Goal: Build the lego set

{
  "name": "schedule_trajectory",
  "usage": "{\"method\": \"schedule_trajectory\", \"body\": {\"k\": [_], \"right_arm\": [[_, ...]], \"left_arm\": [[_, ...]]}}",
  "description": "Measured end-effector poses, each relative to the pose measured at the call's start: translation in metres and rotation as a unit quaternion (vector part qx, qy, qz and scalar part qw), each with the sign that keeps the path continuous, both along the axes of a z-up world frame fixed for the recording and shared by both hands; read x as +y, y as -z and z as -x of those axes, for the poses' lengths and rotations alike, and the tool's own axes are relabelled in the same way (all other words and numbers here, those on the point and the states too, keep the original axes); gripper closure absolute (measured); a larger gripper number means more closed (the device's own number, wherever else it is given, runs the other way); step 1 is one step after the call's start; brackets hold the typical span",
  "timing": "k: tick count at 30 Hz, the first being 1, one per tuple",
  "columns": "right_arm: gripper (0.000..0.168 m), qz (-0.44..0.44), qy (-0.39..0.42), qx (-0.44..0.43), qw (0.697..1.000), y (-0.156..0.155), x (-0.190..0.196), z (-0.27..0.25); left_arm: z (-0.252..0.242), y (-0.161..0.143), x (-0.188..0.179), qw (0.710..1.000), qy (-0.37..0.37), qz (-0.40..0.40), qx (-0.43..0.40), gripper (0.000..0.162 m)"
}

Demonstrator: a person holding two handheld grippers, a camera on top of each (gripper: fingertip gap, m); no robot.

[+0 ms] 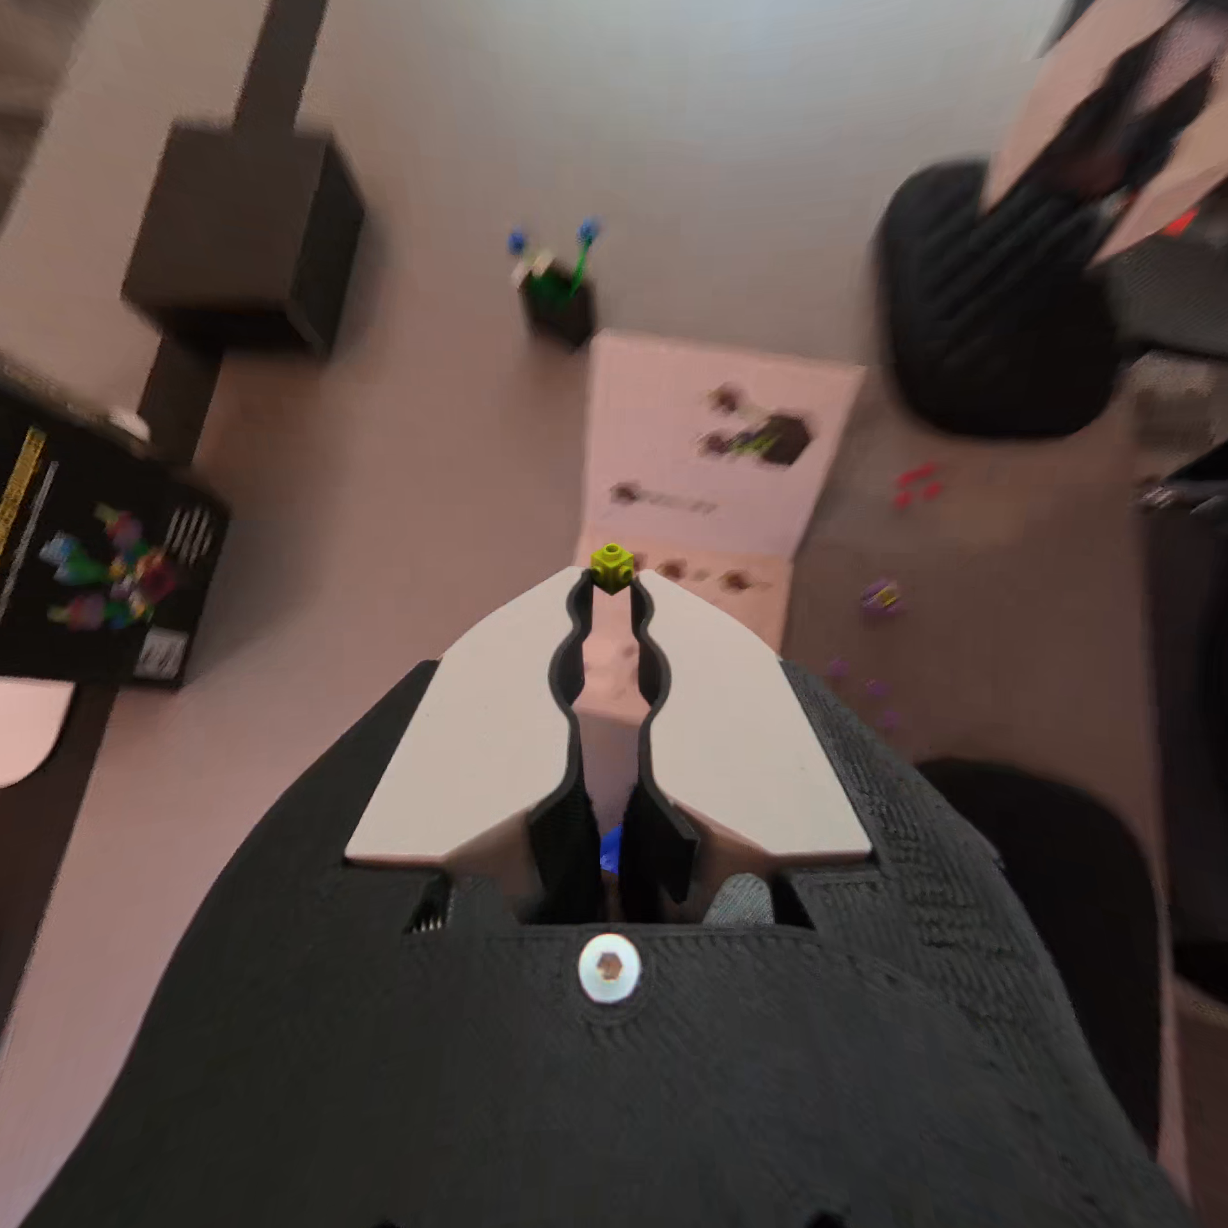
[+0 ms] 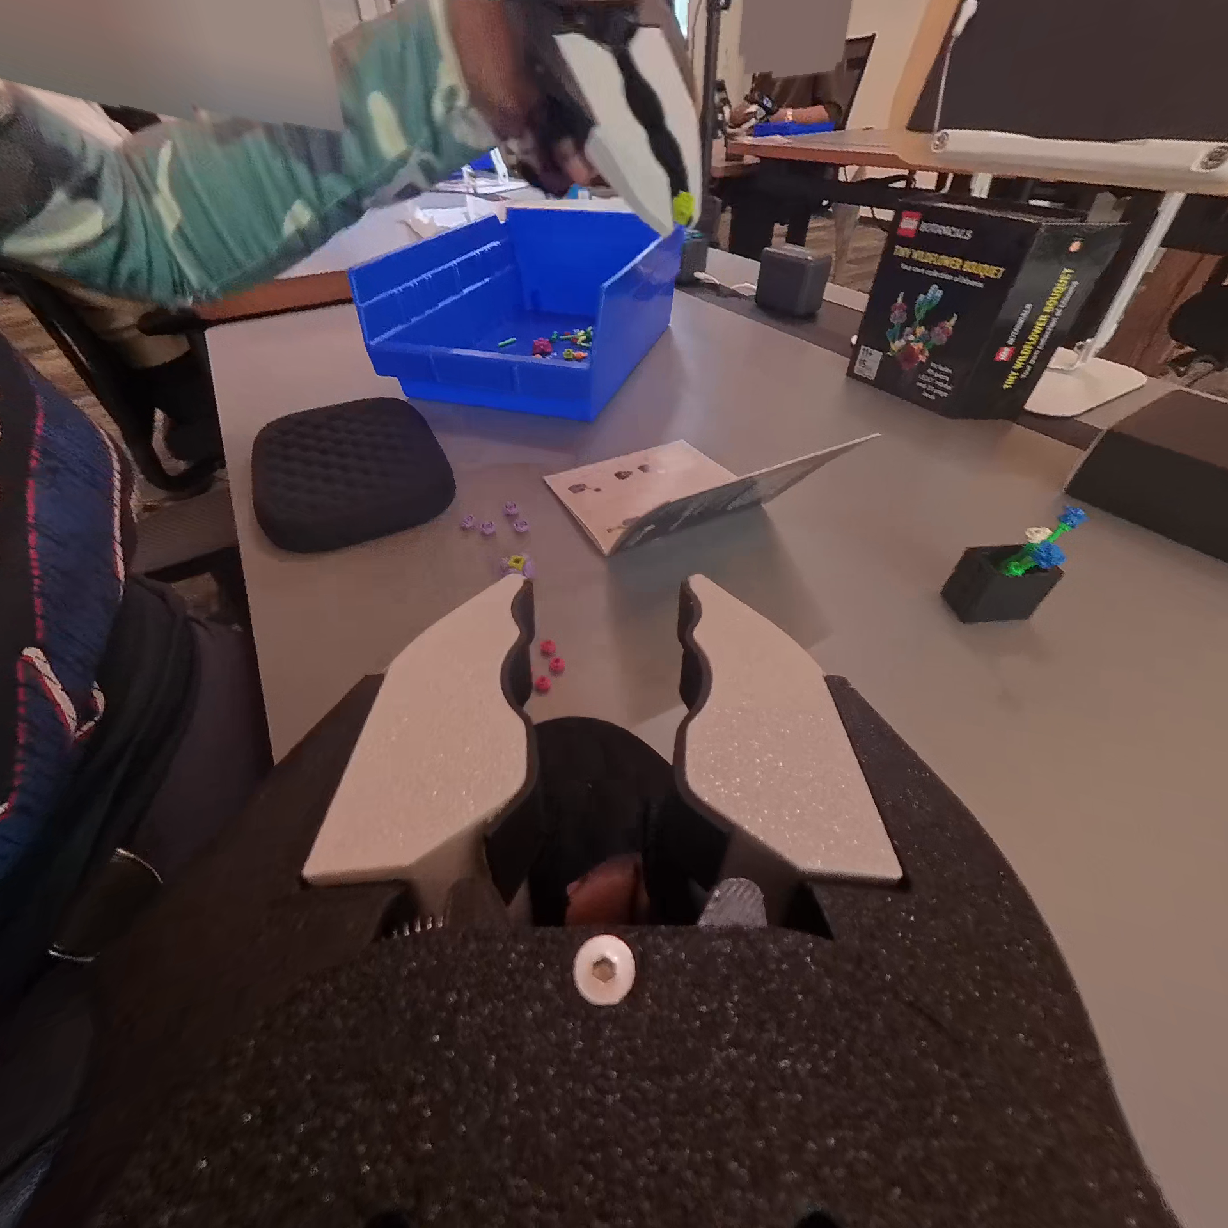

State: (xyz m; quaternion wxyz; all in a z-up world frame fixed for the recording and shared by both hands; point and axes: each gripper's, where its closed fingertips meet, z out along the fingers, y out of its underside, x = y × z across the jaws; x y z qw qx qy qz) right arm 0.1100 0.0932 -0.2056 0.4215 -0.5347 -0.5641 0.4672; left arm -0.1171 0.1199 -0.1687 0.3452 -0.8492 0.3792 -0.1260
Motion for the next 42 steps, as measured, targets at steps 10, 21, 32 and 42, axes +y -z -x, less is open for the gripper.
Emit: {"method": "schedule_trajectory", "body": {"k": [10,21,32,42], "right_arm": [[0.133,0.013,-0.059,-0.033,0.998,-0.008,-0.035,0.03],[0.149,0.051,-0.069,-0.042,0.995,0.003,-0.074,0.065],[0.154,0.079,-0.075,-0.09,0.99,0.021,-0.083,0.076],[0.158,0.072,-0.071,-0.095,0.99,0.02,-0.072,0.065]], "left_arm": [[-0.131,0.031,-0.087,0.982,-0.071,-0.165,-0.058,0.151],[-0.154,0.061,-0.106,0.966,-0.117,-0.228,-0.025,0.151],[-0.157,0.069,-0.103,0.959,-0.089,-0.258,0.081,0.151],[-0.139,0.08,-0.107,0.979,-0.113,-0.168,0.008,0.131]]}}
